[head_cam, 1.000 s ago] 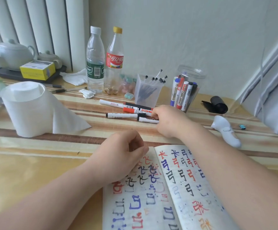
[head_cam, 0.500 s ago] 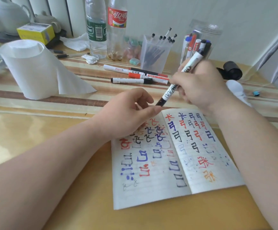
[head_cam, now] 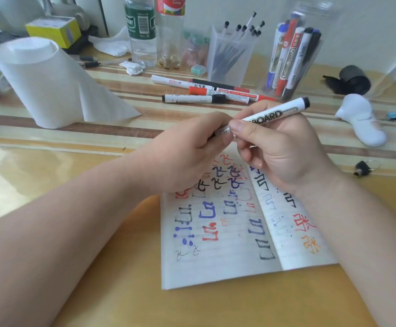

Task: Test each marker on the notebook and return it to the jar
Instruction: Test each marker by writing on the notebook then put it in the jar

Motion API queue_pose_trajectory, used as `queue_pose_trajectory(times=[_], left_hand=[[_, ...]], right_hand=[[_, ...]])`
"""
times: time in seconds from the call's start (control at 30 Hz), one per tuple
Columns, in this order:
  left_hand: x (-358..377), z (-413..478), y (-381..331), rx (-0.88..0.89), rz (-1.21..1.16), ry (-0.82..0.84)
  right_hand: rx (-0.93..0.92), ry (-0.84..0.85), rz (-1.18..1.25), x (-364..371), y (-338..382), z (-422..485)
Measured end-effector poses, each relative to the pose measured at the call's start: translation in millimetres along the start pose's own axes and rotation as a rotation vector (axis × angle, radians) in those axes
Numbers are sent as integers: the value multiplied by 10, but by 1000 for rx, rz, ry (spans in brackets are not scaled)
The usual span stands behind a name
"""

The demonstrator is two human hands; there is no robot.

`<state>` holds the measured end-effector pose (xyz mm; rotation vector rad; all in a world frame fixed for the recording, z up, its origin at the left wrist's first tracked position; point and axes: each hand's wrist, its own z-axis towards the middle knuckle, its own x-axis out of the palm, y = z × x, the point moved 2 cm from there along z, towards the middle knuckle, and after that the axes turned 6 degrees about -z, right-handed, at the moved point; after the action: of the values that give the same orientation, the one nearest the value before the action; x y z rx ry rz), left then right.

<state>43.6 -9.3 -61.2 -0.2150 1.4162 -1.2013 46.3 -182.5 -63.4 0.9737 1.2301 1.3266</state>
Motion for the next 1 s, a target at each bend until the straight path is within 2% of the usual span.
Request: queue_pose_trajectory(times=[0.23, 0.53, 0.63, 0.73, 0.8, 0.93, 1.0], left_hand=[[13, 24, 14, 32, -48, -39], [-36, 56, 35, 33, -159, 23], [-62, 46, 64, -106, -279, 120], [-115, 14, 119, -180, -217, 211], [-115, -1, 132, -177, -120, 259], [-51, -33, 80, -135, 84, 320], [-16, -43, 53, -111, 162, 361]], right_hand=[[-5, -6, 72, 41, 23, -14], [-68, -17, 89, 4, 36, -16], [-59, -191, 139, -131, 91, 9], [-53, -325, 167, -363, 248, -23], [-17, -190, 78, -422, 368, -85], [144, 358, -105, -205, 389, -424], [201, 456, -146, -86, 297, -637]])
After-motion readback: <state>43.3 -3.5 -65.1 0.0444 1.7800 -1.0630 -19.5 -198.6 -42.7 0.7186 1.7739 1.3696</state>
